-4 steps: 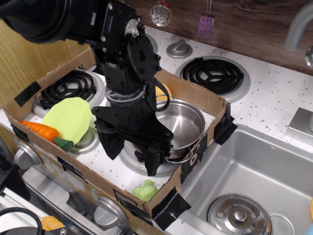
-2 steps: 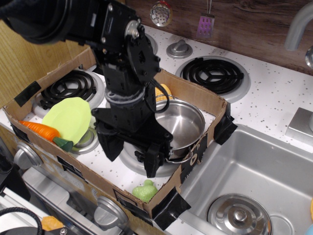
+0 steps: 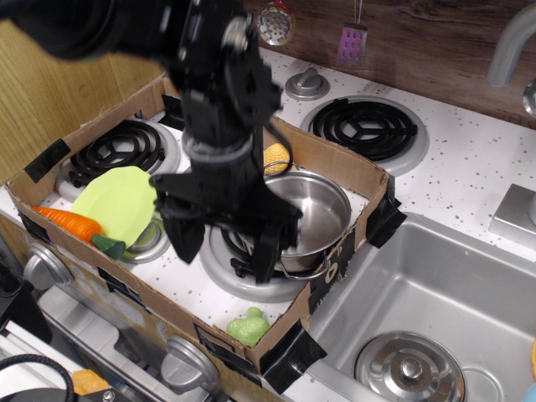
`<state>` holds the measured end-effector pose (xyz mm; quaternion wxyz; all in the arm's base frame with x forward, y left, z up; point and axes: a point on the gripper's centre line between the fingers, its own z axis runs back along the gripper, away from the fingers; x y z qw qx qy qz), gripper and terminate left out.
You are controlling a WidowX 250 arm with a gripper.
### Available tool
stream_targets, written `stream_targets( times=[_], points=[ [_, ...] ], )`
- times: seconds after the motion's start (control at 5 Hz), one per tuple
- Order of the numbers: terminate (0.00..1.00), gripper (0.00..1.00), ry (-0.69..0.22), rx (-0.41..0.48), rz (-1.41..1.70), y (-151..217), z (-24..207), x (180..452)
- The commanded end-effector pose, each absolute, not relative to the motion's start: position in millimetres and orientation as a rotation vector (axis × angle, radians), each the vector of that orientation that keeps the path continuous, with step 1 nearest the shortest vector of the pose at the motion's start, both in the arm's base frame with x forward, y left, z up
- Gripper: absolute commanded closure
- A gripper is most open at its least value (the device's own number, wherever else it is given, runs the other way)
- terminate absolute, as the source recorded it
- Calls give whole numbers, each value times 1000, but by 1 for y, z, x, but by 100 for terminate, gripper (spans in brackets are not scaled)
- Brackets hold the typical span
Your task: Take carrot off plate
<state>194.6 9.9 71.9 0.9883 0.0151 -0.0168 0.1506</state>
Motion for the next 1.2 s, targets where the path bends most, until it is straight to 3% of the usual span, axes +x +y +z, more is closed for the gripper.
stream_targets(
  times=[0.0,0.2,0.4,0.6,1.0],
  points=[
    [0,0,-120,111,647,54,87,214],
    [0,0,-160,139,830,77,88,225],
    [0,0,-271,182,993,107,79,229],
    [0,0,-338,160,1148,130,68,229],
    [0,0,-423,203,1285,160,55,213]
  ],
)
